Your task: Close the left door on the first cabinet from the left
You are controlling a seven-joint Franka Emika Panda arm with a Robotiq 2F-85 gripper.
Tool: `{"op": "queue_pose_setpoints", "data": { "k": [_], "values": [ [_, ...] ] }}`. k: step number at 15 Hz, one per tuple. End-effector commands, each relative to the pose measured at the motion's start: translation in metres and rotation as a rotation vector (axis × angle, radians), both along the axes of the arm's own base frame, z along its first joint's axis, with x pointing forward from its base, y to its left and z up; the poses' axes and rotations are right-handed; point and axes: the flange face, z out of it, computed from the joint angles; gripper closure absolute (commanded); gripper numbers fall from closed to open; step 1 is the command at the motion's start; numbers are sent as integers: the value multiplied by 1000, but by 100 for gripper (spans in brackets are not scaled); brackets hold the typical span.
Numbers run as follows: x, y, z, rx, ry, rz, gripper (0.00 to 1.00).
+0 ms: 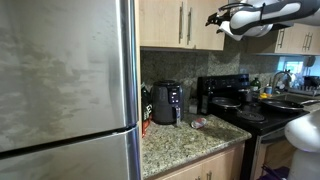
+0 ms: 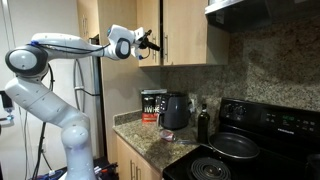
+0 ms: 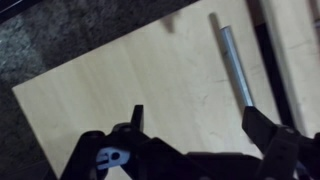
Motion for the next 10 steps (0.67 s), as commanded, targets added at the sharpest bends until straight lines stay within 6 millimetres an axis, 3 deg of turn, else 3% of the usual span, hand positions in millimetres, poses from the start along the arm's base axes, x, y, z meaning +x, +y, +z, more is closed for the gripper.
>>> {"op": "queue_pose_setpoints", "data": {
  "k": [1, 2, 4, 10],
  "values": [
    [-13, 50, -31, 83, 100, 155, 0],
    [-5, 35, -13, 46, 41, 101, 0],
    [-10, 54, -24, 64, 78, 156, 0],
    [-10, 53, -27, 70, 84, 155, 0]
  ]
}}
